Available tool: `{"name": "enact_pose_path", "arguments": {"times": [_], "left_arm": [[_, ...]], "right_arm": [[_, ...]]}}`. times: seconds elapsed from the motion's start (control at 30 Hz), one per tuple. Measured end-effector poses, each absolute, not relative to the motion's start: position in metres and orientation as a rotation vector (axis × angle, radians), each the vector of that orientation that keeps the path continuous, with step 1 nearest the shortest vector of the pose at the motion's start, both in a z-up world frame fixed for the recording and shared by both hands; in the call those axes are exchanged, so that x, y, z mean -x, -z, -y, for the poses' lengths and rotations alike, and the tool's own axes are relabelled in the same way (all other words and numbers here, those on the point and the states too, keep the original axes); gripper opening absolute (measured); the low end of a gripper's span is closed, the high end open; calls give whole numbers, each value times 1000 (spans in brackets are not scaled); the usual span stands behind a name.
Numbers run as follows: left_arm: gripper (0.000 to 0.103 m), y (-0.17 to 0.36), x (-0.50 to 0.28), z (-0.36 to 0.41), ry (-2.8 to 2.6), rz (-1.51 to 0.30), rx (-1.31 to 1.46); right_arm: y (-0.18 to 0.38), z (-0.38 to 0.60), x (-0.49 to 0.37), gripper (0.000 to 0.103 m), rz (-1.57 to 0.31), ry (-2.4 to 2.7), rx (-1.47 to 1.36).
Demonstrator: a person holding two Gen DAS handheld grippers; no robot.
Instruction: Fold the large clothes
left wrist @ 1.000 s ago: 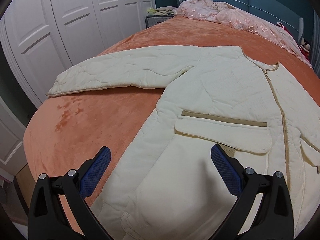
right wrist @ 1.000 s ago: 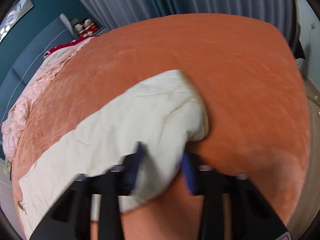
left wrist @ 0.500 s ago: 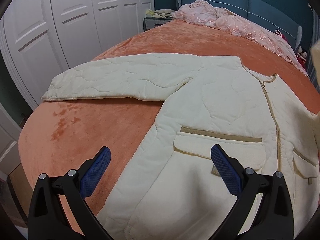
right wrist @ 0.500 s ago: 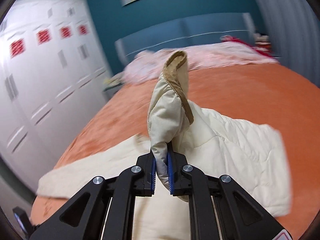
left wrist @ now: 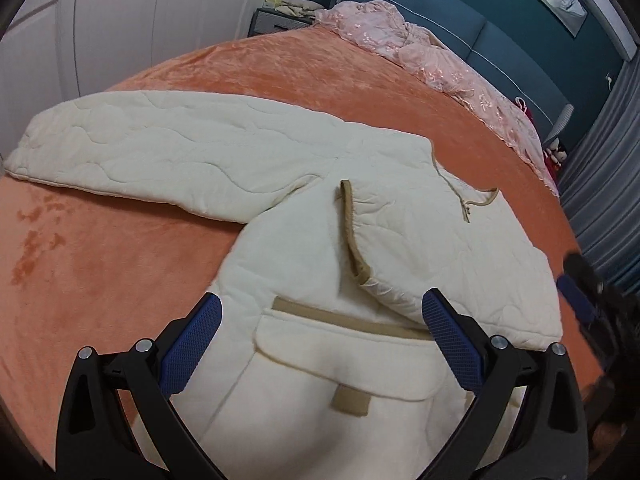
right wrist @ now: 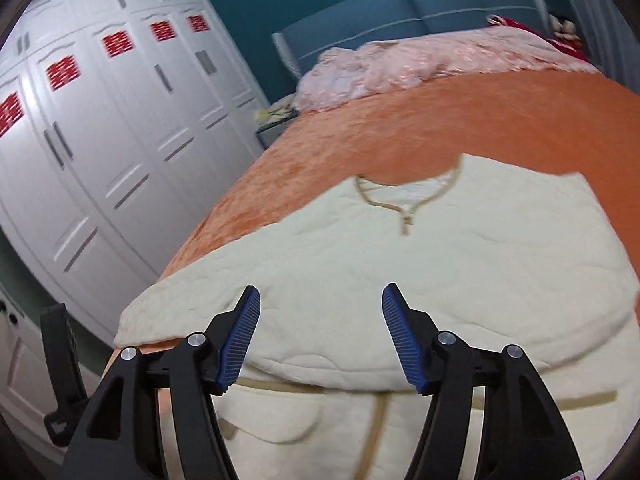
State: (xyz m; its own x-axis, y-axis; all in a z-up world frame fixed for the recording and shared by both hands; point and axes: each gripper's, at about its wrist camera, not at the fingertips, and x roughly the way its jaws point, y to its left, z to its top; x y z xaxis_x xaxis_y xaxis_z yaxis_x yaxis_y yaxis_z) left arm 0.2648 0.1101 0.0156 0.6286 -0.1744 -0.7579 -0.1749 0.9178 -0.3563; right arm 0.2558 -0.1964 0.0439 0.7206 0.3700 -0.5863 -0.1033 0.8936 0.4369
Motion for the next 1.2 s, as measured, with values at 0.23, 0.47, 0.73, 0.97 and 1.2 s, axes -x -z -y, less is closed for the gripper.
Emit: {"name": "enact_pose_path", "arguments": {"times": [0.23, 0.47, 0.73, 0.97, 1.2], "left_arm": [[97, 21, -315, -74, 97, -1015, 564], [12, 22, -337, -61, 30, -1040, 512], [6, -29, -353, -88, -8, -881, 396], [7, 30, -352, -81, -83, -978, 248], [9, 46, -340, -63, -130, -902, 113]], "right_arm": [[3, 337, -232, 63, -806, 65, -558], [32, 379, -258, 63, -831, 121, -698], [12, 380, -301, 11, -760, 71, -733], [41, 356, -302, 8, -855, 129, -520], [52, 333, -308, 8, -866, 190, -331]]}}
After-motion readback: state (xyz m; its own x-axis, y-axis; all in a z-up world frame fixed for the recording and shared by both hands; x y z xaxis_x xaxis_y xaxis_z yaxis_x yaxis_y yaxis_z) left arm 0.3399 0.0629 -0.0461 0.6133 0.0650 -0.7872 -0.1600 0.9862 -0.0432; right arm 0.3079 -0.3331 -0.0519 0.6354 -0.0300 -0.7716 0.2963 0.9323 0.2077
